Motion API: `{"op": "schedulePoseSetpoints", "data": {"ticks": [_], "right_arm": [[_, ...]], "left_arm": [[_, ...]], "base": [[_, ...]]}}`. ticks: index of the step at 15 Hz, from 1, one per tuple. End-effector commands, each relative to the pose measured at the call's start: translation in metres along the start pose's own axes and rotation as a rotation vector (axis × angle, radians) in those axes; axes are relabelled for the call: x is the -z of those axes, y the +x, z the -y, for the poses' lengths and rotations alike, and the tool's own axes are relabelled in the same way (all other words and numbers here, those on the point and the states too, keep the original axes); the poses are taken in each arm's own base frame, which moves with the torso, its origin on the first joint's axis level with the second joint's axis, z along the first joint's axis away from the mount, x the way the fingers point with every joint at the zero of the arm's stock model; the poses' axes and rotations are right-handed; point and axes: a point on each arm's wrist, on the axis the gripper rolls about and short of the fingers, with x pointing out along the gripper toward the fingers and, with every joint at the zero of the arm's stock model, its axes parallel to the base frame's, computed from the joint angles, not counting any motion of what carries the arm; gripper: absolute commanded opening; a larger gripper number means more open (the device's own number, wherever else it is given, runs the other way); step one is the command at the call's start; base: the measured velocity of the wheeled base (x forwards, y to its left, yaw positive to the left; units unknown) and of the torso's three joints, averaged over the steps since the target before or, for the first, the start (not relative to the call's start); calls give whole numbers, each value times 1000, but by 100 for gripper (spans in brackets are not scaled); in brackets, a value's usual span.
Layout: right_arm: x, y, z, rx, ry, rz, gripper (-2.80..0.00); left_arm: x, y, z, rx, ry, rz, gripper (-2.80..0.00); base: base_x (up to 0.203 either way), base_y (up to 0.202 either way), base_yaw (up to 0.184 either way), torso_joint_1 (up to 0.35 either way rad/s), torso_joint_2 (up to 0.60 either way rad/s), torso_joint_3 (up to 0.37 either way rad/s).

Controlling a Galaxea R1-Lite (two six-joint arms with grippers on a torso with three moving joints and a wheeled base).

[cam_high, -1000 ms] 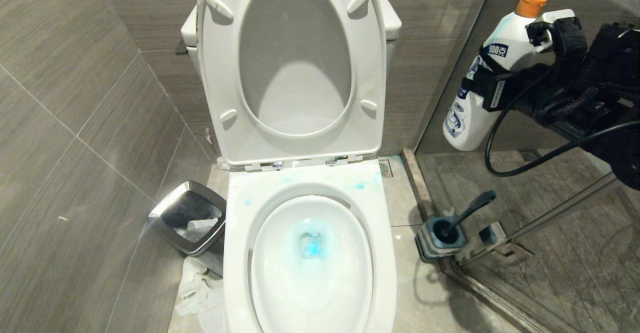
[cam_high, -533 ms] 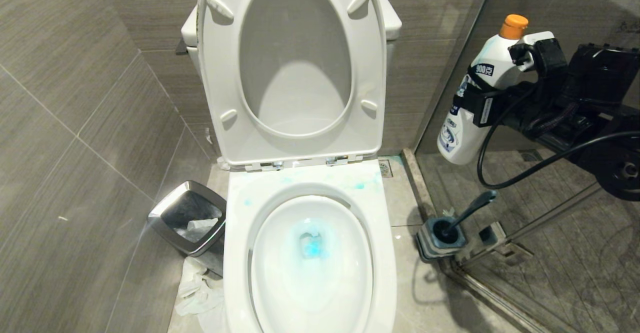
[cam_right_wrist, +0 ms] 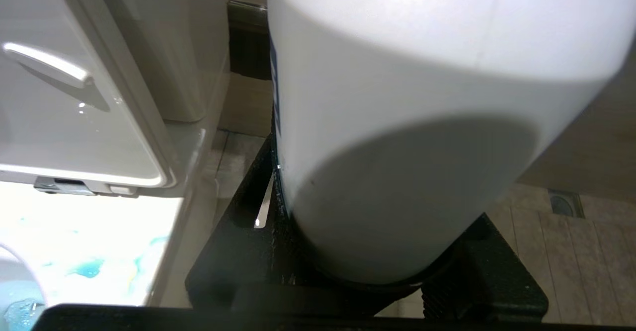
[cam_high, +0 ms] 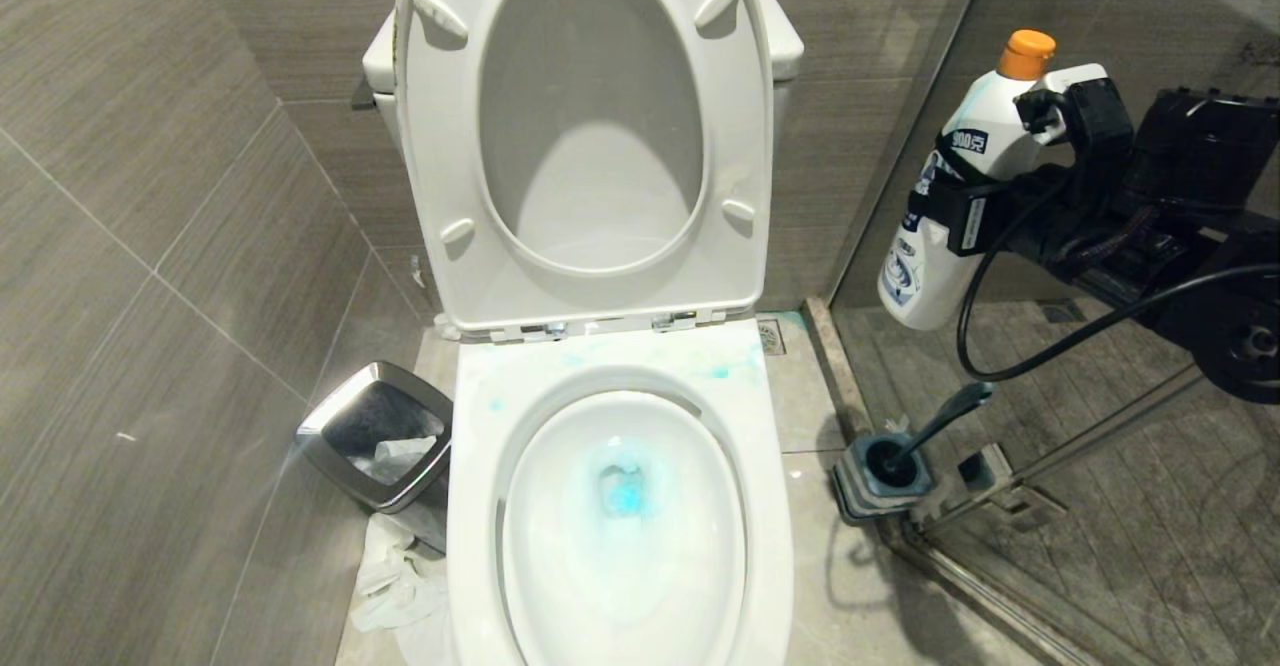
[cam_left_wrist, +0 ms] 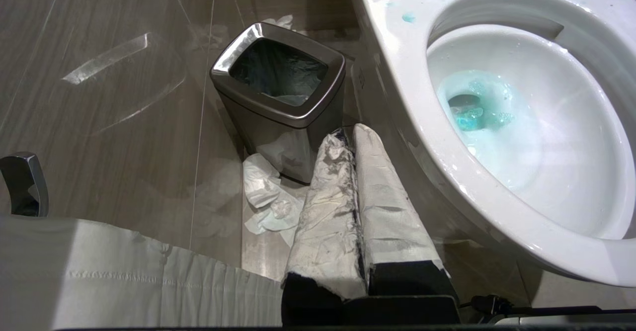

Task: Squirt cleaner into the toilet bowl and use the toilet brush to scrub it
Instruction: Place the cleaning agent on the floor

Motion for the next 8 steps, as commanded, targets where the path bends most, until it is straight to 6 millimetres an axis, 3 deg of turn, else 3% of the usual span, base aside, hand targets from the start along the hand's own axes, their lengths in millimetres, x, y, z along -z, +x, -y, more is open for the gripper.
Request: {"op": "schedulePoseSetpoints", "data": {"ticks": [1, 4, 8], "right_arm": [[1, -1, 1, 8, 0, -1, -280], [1, -1, 5, 32, 2, -2, -280], [0, -1, 5, 34, 0, 1, -280]], "left_arm": [[0, 0, 0, 0, 2, -1, -280], [0, 0, 0, 0, 2, -1, -280], [0, 0, 0, 0, 0, -1, -280]], "base": [[0, 0, 0, 0, 0, 0], [0, 0, 0, 2, 3, -66], [0, 0, 0, 2, 5, -177]]}}
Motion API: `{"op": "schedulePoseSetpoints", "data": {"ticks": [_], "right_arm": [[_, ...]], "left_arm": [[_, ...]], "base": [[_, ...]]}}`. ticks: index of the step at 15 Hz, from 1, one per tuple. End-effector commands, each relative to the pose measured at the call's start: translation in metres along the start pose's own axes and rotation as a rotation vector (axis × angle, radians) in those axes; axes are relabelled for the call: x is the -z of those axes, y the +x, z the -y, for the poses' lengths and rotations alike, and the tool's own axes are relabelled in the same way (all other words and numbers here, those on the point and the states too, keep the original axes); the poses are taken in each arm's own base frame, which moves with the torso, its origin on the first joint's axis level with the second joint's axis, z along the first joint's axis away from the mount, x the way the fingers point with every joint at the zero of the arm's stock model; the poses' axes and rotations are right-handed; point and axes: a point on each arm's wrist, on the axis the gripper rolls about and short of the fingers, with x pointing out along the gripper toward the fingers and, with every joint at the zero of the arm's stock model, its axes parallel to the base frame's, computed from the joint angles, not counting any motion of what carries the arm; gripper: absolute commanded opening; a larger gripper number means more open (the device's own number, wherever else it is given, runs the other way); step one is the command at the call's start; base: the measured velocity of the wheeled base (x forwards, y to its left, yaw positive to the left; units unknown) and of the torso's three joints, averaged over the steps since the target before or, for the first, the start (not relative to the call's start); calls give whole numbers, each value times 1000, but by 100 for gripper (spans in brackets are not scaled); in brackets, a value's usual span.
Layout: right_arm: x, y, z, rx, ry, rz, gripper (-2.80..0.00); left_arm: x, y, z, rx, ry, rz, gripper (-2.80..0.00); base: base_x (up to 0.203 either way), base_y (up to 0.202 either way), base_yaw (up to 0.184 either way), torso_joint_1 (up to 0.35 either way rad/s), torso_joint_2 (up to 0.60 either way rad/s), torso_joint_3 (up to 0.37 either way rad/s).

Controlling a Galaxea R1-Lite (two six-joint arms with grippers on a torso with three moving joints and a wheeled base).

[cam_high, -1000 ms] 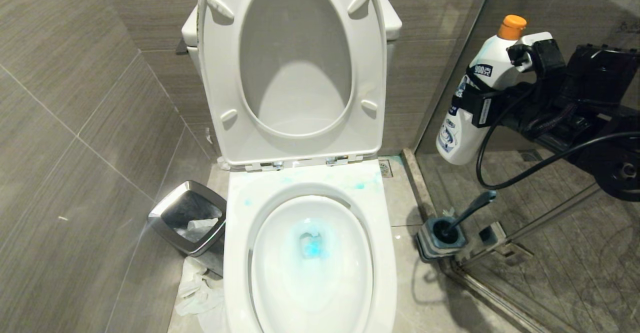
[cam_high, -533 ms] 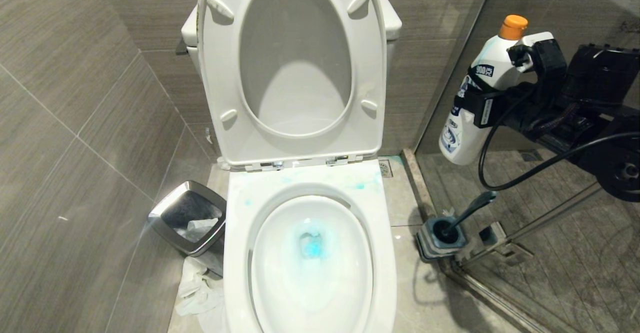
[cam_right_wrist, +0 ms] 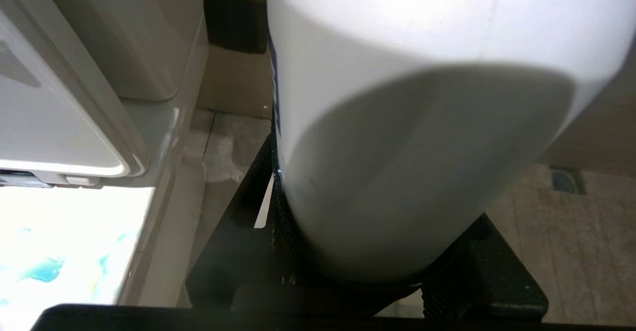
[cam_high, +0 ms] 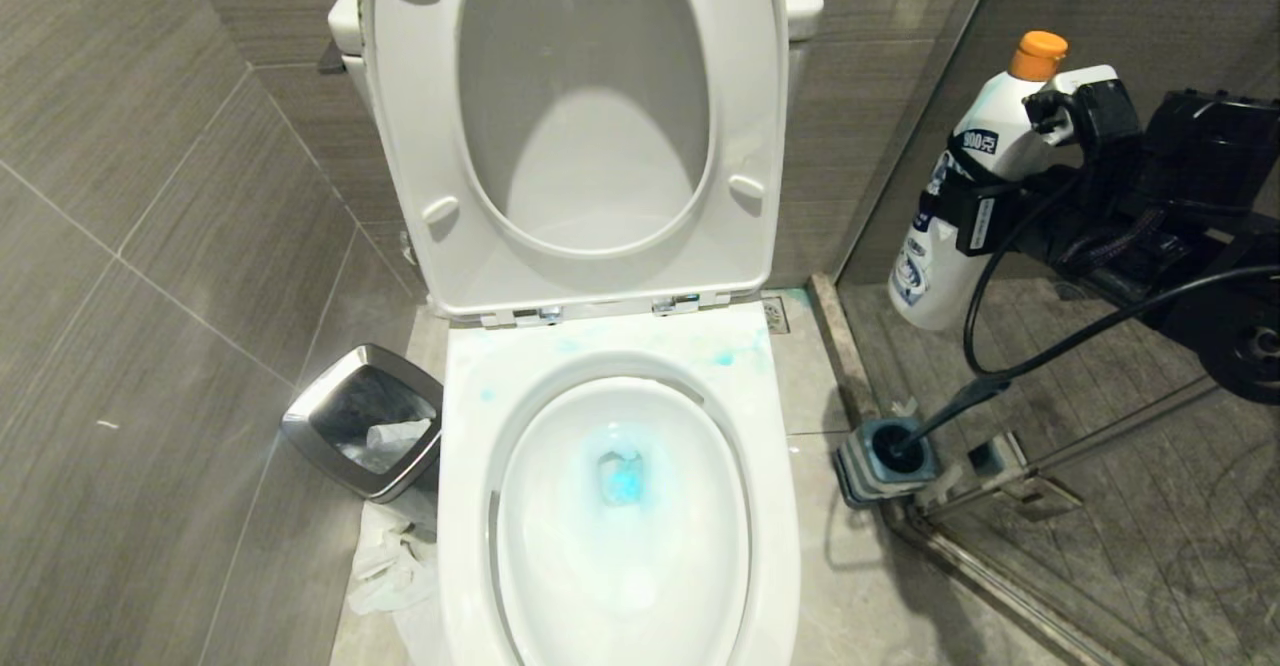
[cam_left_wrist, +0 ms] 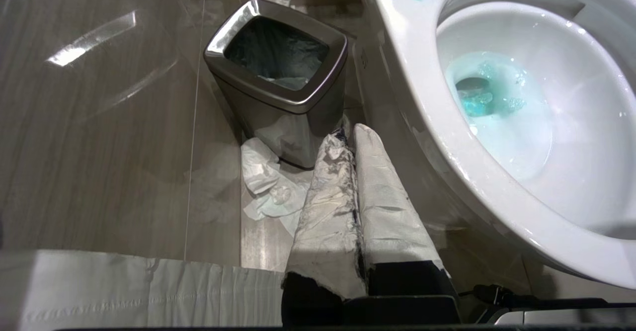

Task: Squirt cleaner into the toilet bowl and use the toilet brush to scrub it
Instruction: Place the cleaning agent on the floor

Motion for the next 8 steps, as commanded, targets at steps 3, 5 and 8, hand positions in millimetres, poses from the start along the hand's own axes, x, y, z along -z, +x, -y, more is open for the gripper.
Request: {"op": "schedulePoseSetpoints", "data": {"ticks": [3, 5, 8], "right_arm": [[0, 1, 2, 7, -1, 4, -280], [1, 2, 1, 5, -2, 1, -280], [0, 3, 1, 6, -3, 3, -280]], "left_arm": [[0, 0, 0, 0, -1, -1, -280], [0, 0, 0, 0, 0, -1, -280], [0, 0, 0, 0, -2, -1, -280]], "base": [[0, 0, 0, 2, 1, -202], [0, 0, 0, 0, 3, -191], [0, 0, 0, 4, 2, -190]]}}
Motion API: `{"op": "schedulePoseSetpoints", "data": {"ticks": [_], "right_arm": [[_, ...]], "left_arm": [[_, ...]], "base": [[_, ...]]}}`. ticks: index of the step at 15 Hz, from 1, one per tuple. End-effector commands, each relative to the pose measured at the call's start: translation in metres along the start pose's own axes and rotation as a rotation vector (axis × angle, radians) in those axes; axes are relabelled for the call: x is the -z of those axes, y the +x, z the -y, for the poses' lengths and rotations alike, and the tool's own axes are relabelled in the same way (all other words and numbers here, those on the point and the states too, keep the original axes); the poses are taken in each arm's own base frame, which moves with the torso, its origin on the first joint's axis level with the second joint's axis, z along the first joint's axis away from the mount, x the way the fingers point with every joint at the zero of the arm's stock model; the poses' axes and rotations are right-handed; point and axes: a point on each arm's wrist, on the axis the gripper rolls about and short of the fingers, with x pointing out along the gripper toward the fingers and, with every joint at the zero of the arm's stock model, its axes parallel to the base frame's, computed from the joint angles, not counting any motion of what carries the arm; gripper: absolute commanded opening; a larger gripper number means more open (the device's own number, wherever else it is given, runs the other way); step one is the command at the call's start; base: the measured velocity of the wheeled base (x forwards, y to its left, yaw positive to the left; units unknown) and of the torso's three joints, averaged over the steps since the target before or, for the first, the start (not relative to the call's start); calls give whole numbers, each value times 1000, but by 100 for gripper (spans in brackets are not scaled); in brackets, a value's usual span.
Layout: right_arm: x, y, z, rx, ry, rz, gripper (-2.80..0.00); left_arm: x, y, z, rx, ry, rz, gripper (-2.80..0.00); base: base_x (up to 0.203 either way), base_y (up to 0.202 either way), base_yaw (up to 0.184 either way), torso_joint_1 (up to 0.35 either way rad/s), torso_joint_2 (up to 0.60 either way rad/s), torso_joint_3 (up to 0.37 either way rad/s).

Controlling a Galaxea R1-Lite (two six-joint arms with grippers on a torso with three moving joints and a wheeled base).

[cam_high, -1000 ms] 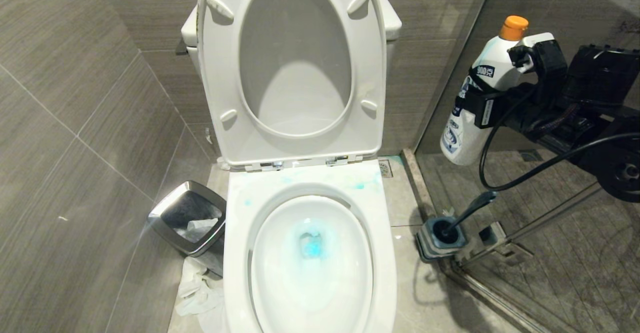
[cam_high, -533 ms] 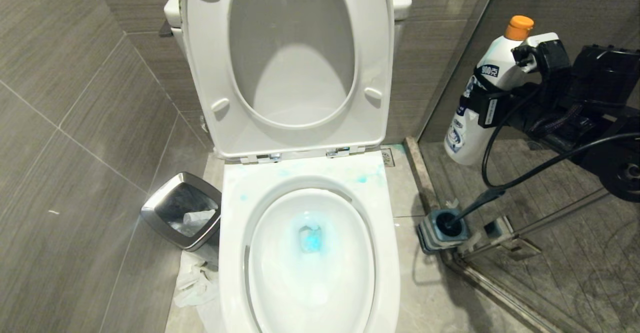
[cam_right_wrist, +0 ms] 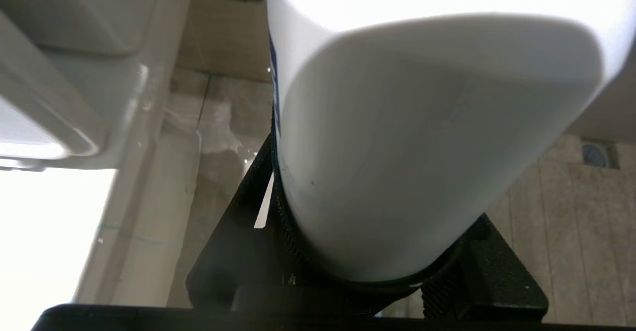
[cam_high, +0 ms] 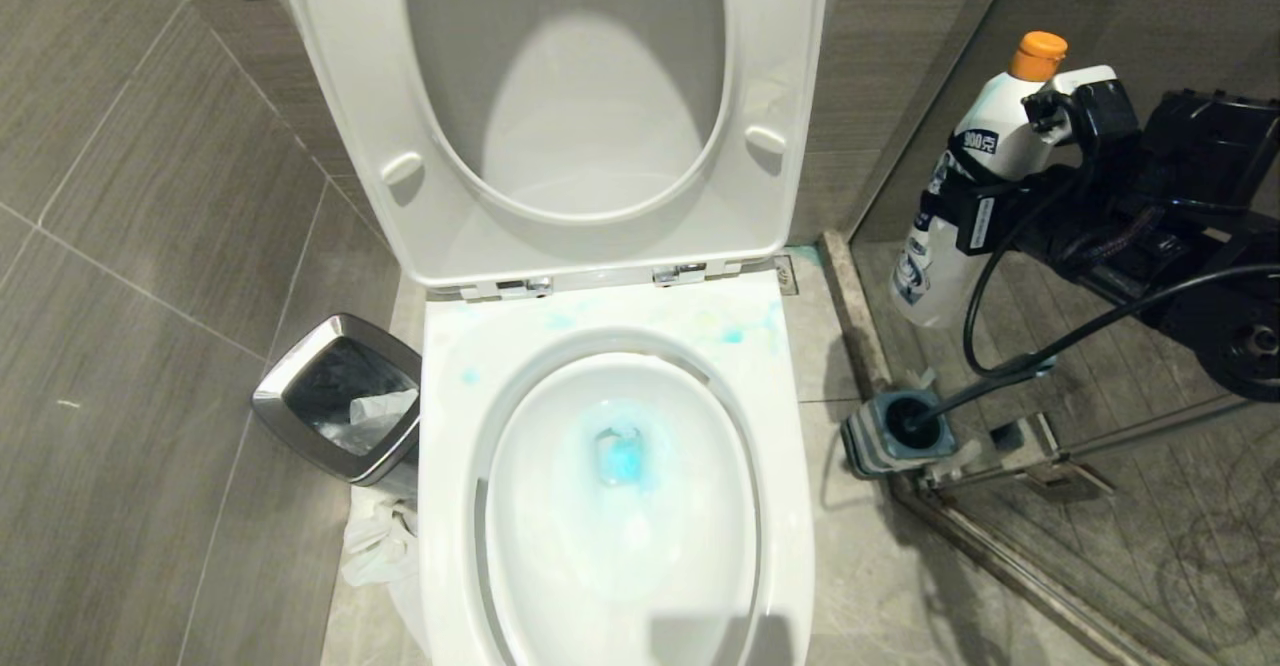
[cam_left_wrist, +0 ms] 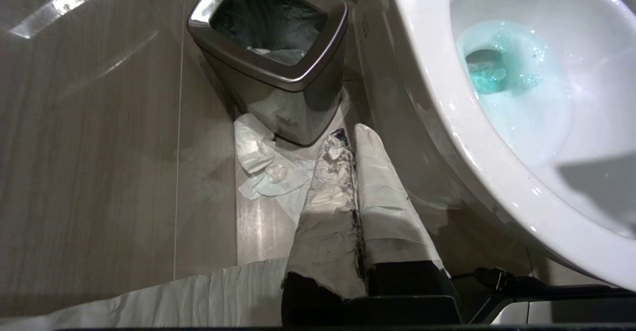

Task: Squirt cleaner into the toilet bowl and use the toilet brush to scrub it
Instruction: Place the cleaning agent on the floor

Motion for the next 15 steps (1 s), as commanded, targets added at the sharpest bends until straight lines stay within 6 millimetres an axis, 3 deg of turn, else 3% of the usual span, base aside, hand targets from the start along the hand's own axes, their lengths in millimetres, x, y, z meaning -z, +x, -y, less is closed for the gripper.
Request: {"op": "schedulePoseSetpoints", "data": {"ticks": [1, 15], "right_arm": [[0, 3, -1, 3, -1, 3, -280], [-7, 18, -12, -4, -48, 151, -280]], "left_arm": [[0, 0, 0, 0, -1, -1, -280], [0, 0, 0, -1, -1, -1, -280]], "base": [[0, 0, 0, 6, 2, -205], [0, 0, 0, 2, 2, -195]]}}
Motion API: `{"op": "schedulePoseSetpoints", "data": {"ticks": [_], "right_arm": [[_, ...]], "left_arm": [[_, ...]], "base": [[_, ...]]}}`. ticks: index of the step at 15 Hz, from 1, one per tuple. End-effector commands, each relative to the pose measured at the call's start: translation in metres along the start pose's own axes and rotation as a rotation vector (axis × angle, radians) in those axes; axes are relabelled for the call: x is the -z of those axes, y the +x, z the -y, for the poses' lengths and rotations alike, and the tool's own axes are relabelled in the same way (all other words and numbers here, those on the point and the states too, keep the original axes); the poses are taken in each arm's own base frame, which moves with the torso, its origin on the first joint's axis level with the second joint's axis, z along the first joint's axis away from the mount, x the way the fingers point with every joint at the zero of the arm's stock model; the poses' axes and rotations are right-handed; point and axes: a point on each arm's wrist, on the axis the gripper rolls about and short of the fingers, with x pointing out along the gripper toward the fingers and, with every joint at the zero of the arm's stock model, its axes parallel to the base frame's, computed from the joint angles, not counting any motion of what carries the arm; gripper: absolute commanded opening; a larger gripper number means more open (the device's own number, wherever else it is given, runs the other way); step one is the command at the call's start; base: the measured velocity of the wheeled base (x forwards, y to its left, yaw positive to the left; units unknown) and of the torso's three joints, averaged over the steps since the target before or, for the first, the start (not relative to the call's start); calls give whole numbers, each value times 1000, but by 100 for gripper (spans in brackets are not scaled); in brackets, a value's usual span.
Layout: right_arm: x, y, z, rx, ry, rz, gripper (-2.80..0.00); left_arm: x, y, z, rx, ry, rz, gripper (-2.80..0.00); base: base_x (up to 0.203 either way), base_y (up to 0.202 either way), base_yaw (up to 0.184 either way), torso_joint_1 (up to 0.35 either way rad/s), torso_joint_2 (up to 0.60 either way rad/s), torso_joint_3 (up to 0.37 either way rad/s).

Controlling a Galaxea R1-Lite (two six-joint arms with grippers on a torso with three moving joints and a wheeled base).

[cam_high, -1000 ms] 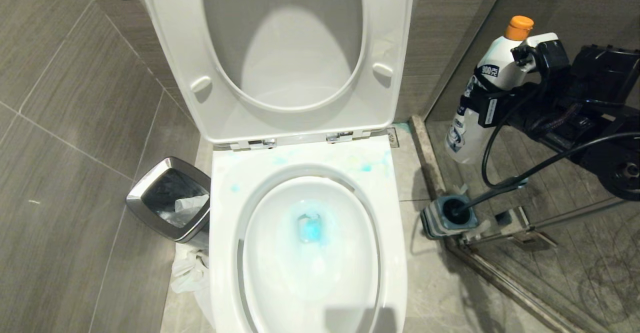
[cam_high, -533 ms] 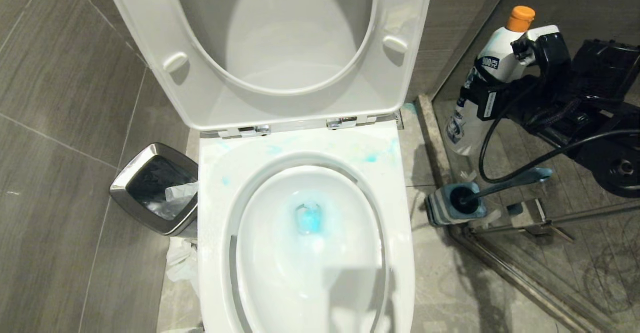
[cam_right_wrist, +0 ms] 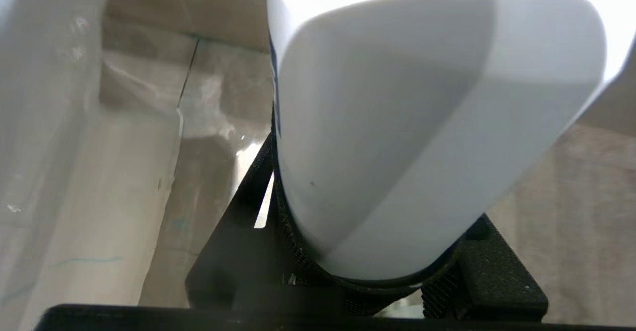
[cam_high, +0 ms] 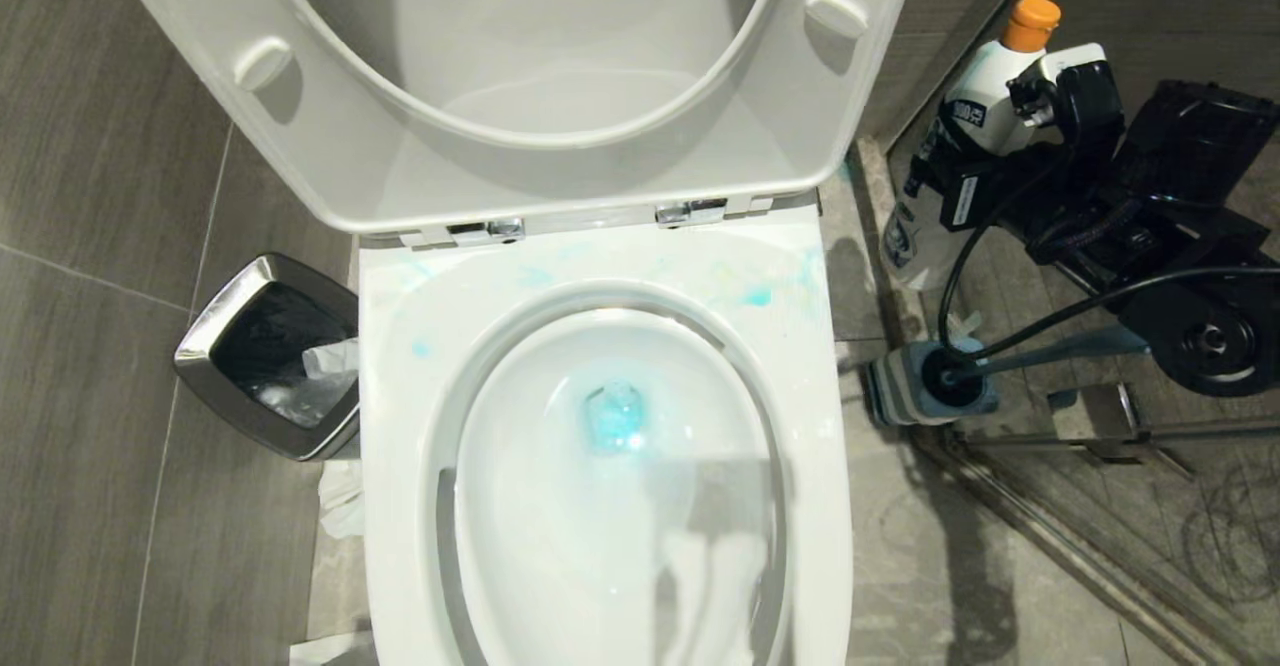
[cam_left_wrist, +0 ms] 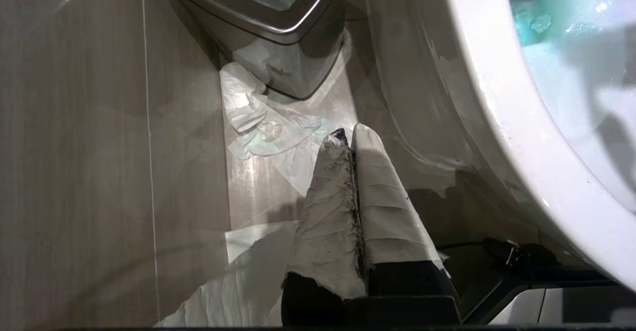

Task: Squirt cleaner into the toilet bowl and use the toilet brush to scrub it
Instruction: Place the cleaning agent on the floor

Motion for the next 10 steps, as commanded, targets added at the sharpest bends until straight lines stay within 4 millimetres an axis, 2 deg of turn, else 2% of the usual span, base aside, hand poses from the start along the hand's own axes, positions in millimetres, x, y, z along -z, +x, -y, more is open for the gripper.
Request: {"op": "schedulePoseSetpoints", "data": {"ticks": [1, 7, 10], "right_arm": [[1, 6, -4, -6, 2, 9, -280], [5, 12, -21, -30, 15, 62, -280], [9, 16, -23, -20, 19, 85, -280]], "left_arm": [[0, 0, 0, 1, 0, -1, -280], [0, 0, 0, 1, -2, -1, -280], [0, 0, 0, 1, -2, -1, -280]], "base": [[0, 0, 0, 2, 2, -206], [0, 0, 0, 4, 4, -199], [0, 0, 0, 1, 3, -197]]}}
